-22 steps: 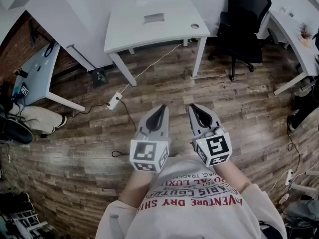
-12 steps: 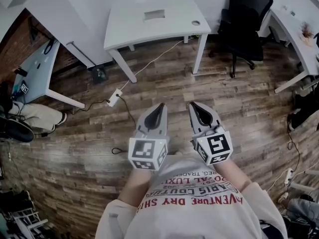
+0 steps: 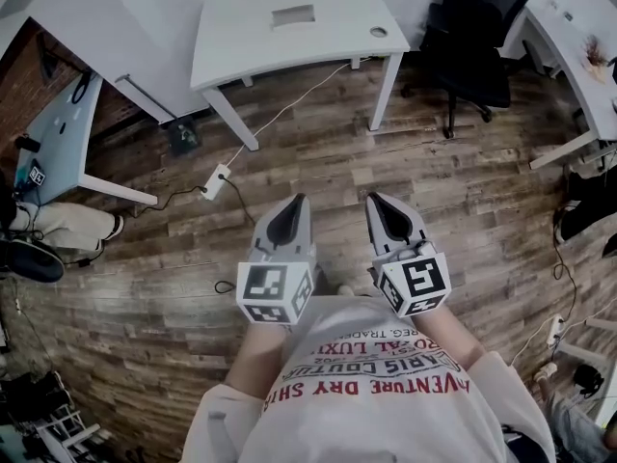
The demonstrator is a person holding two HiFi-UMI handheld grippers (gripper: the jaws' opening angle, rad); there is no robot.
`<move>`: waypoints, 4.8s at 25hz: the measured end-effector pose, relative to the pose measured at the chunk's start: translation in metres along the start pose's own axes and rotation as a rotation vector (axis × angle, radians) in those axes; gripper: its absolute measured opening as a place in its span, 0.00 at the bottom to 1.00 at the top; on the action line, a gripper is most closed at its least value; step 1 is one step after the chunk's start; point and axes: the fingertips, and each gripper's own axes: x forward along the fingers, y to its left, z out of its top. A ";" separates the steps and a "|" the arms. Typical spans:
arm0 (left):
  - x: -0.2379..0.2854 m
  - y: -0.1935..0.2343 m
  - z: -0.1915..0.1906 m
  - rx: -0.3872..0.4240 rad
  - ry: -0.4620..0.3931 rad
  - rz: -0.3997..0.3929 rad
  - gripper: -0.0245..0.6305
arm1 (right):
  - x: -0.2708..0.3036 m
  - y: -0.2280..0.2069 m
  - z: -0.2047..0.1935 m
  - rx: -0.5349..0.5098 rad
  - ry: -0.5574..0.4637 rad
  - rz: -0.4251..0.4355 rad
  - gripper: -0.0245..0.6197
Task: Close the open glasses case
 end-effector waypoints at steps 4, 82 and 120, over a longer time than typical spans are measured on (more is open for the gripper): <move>0.020 0.024 0.010 -0.008 0.006 -0.009 0.04 | 0.031 -0.009 0.005 0.000 0.022 -0.041 0.06; 0.569 0.344 0.112 -0.175 0.232 0.151 0.04 | 0.623 -0.313 0.079 -0.056 0.290 0.036 0.06; 0.623 0.408 0.000 -0.265 0.490 0.026 0.04 | 0.750 -0.306 -0.001 -0.083 0.495 -0.040 0.06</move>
